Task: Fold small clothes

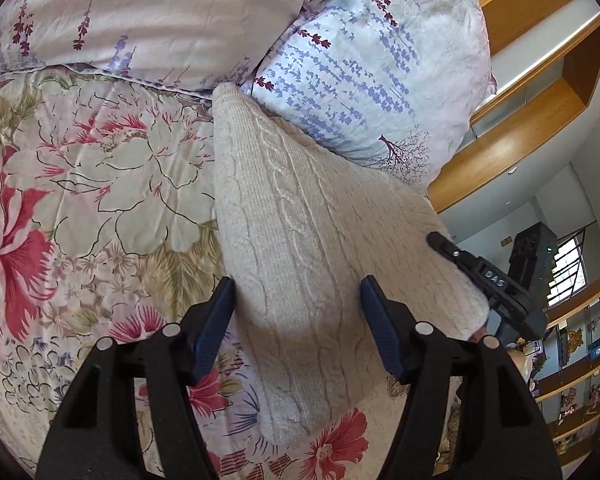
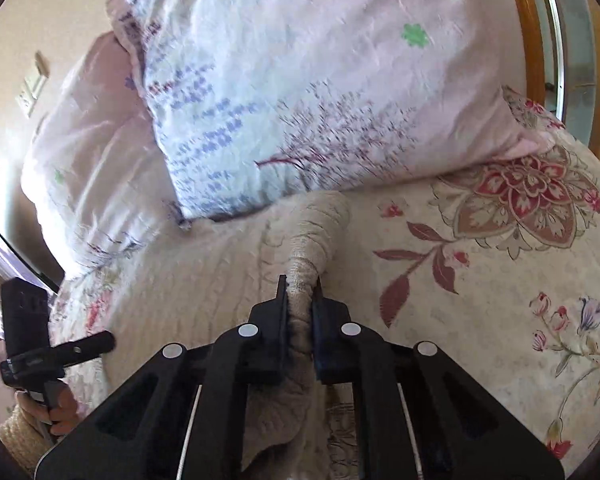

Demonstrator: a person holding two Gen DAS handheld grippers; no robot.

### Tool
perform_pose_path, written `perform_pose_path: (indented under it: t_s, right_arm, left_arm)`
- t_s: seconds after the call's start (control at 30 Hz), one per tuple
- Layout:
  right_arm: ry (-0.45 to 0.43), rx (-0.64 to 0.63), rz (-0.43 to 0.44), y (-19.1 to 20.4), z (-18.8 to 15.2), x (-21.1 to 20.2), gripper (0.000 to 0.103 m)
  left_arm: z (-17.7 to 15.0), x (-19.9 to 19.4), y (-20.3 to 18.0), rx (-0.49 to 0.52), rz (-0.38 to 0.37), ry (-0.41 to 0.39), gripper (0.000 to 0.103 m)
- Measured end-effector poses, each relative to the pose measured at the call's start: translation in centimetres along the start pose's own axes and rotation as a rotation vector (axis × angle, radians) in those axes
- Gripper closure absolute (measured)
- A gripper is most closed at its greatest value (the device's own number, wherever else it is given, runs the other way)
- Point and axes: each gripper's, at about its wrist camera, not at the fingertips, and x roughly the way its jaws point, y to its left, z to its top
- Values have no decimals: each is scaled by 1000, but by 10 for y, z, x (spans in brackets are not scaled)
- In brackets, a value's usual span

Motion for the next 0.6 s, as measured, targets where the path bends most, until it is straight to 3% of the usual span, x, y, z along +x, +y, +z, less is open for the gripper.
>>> perform_pose_path:
  t_s: [0.1,0.23,0.3,0.37,0.6]
  right_arm:
    - [30,73,11,-20,-6,10,93]
    - [49,89,0,-18,-5,8,91]
    - [46,117,16,-17,-5,0,73]
    - [24,145,49,-20,-10,-18,65]
    - [-7,138,129,-15,-39,-61,64]
  left_arm:
    - [-2,2,-5,30,9,7,39]
    - [-3,3,-7,36,16,9,39]
    - [-3,-2,-6,23,7,10,39]
    - [-5,-8,-6,17,1,9,39]
    - [-21,-16,-5,30,11,23,43]
